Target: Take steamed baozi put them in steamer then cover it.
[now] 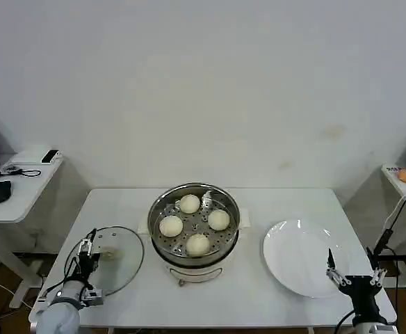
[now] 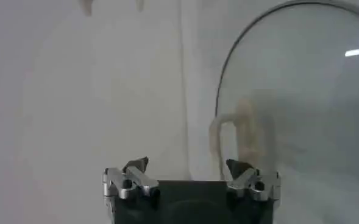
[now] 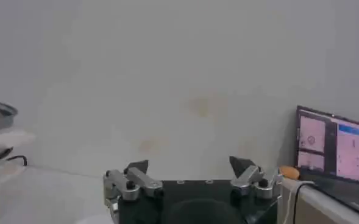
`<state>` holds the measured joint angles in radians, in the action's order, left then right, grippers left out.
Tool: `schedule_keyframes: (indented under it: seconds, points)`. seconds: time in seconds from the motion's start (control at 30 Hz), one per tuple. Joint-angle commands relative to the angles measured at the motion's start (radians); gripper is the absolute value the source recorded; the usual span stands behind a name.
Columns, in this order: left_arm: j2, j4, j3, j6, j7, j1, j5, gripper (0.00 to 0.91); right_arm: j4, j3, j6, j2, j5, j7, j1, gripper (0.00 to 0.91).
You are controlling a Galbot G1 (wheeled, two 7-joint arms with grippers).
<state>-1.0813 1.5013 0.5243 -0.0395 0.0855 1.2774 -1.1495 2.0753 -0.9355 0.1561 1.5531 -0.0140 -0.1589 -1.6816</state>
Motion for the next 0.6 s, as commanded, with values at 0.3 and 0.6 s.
schedule_keyframes:
  seconds: [0.3, 0.6]
  points:
    - [-0.006, -0.082, -0.005, 0.012, 0.024, -0.052, -0.013, 0.0, -0.003, 0.004, 0.0, 0.0, 0.006, -0.001, 0.002, 0.907]
    - [-0.019, -0.038, 0.026, 0.035, 0.066, -0.022, -0.014, 0.0, 0.005, 0.007, -0.001, -0.004, 0.006, -0.001, 0.0, 0.907]
